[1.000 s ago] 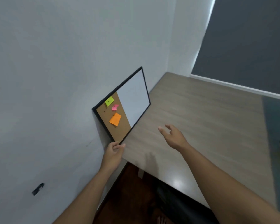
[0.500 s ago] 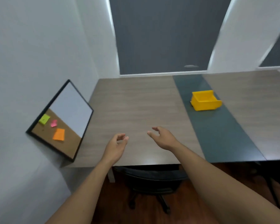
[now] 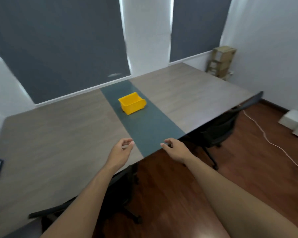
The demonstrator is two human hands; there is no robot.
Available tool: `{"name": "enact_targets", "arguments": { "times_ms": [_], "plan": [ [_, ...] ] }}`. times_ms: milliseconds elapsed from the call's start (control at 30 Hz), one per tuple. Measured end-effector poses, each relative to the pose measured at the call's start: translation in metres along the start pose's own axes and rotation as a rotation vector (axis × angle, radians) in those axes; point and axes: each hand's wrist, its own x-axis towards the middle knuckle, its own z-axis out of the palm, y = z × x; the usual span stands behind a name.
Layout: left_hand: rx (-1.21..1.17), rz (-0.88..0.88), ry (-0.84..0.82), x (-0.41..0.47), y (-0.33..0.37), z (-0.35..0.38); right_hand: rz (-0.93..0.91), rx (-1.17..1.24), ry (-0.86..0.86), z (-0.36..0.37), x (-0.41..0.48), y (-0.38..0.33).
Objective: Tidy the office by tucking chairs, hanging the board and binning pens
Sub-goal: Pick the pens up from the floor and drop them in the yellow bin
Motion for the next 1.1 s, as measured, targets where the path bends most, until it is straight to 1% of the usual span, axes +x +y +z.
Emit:
{"name": "enact_targets", "arguments": {
  "times_ms": [233, 467, 700, 867, 967, 1100],
  "plan": [
    [0.097, 0.11, -0.226, -0.006, 0.077, 0.181, 0.21, 0.066, 0.201, -0.121, -0.088, 0.165],
    [0.192, 0.23, -0.537, -0.034, 0.157, 0.351, 0.432, 0.204, 0.382, -0.207, -0.204, 0.3],
    [0.308, 0.381, -0.841, -0.081, 0.214, 0.502, 0.646, 0.334, 0.617, -0.235, -0.322, 0.405],
    [0.381, 0.468, -1.05, -0.124, 0.244, 0.609, 0.816, 0.439, 0.759, -0.246, -0.4, 0.463],
    [0.394, 0.479, -1.179, -0.145, 0.256, 0.671, 0.914, 0.468, 0.836, -0.255, -0.438, 0.495],
    [0.406, 0.478, -1.308, -0.175, 0.272, 0.747, 1.033, 0.544, 0.924, -0.264, -0.475, 0.537]
  ]
}}
